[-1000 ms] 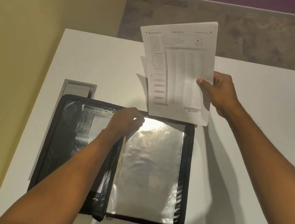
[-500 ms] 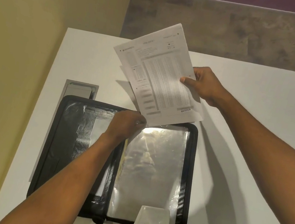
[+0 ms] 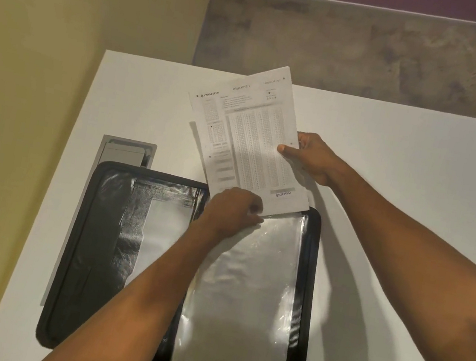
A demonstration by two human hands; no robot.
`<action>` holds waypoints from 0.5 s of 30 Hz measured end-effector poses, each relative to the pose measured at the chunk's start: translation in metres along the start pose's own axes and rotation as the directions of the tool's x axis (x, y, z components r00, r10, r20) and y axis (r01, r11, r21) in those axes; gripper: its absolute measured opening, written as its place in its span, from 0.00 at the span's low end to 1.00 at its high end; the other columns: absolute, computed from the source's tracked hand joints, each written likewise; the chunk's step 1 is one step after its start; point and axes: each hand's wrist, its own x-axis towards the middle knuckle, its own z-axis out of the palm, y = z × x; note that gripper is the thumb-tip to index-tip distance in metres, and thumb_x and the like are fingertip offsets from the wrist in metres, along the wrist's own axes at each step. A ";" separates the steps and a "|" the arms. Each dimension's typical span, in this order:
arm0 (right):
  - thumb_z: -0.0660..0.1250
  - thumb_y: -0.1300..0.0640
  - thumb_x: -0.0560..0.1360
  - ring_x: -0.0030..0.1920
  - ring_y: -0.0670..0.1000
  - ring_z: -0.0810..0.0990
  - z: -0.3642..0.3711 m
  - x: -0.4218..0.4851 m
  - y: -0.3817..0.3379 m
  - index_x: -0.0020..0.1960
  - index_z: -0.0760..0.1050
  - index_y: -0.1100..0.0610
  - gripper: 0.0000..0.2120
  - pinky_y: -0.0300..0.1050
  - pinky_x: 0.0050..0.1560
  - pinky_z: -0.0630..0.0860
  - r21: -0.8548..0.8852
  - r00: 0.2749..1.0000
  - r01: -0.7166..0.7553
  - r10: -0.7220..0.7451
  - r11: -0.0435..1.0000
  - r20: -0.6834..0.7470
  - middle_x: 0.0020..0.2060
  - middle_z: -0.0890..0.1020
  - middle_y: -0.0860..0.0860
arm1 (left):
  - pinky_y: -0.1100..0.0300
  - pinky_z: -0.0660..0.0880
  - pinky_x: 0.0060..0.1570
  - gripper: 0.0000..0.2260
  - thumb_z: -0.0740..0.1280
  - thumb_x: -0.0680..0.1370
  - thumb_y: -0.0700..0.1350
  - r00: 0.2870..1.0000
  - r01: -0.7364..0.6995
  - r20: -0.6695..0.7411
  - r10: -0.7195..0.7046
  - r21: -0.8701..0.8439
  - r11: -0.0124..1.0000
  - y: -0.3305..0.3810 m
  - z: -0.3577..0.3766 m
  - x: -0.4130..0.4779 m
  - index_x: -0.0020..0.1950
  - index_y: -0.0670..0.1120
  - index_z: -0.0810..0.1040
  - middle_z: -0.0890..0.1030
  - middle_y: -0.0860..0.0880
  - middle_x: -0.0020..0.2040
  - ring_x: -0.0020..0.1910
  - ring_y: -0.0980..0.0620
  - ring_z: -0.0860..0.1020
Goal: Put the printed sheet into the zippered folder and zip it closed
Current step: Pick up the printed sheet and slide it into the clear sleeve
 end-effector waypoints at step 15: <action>0.70 0.60 0.81 0.63 0.55 0.84 0.009 0.008 0.016 0.70 0.78 0.59 0.18 0.53 0.67 0.80 0.059 0.995 -0.093 0.095 0.994 -0.041 0.63 0.85 0.54 | 0.52 0.79 0.44 0.06 0.67 0.78 0.39 0.982 0.116 -0.155 -0.110 0.029 0.993 0.087 0.056 0.021 0.49 0.48 0.83 0.85 0.47 0.44 0.43 0.43 0.84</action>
